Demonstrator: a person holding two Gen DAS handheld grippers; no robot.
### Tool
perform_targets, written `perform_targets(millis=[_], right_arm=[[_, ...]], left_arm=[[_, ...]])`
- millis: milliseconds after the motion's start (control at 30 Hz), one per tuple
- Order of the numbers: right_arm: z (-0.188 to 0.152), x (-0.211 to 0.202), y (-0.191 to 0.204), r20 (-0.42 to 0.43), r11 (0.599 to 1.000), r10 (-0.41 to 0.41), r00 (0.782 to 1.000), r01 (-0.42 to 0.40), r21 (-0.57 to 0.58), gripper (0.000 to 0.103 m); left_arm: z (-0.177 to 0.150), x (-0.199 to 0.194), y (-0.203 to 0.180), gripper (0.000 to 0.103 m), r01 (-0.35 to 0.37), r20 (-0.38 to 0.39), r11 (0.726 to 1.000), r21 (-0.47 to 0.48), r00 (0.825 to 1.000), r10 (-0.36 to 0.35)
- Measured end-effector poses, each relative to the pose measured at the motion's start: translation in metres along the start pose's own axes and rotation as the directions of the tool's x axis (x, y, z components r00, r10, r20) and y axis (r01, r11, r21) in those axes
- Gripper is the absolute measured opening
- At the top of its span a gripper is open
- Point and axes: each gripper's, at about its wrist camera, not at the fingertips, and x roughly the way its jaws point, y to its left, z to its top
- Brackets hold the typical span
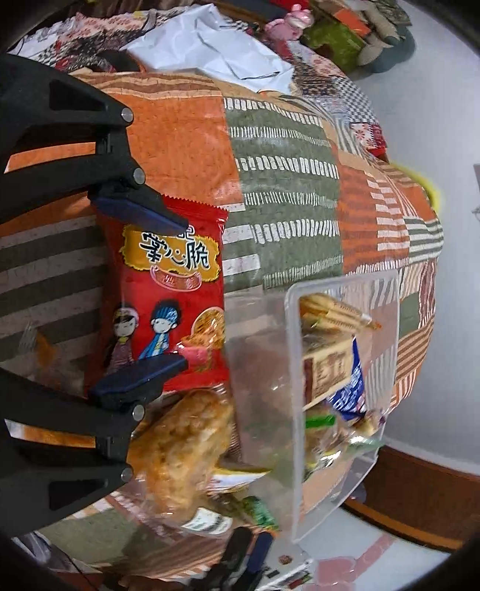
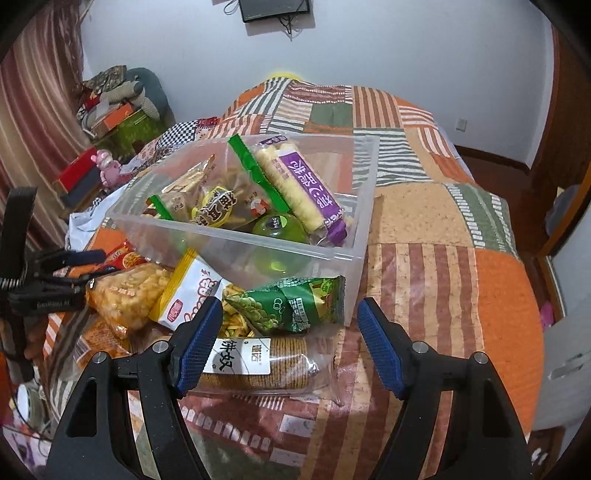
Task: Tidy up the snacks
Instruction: 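Withdraw both tools and move the left tool to the red snack bag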
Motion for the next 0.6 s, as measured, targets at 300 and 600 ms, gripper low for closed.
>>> perform_targets(millis=[300,600], right_arm=[[-0.011,-0.006,-0.004,-0.010,1.000,0.004,1.000,-0.004,0.014,0.074],[-0.015,-0.018,-0.003,0.014,1.000,0.001,1.000,-0.001,-0.002,0.075]], left_arm=[[-0.037,-0.023,0.007,0.067,0.007,-0.037,0.997,-0.071,0.999,-0.010],[-0.042,-0.046,0.032,0.066,-0.001,-0.018,0.974,-0.226,1.000,-0.003]])
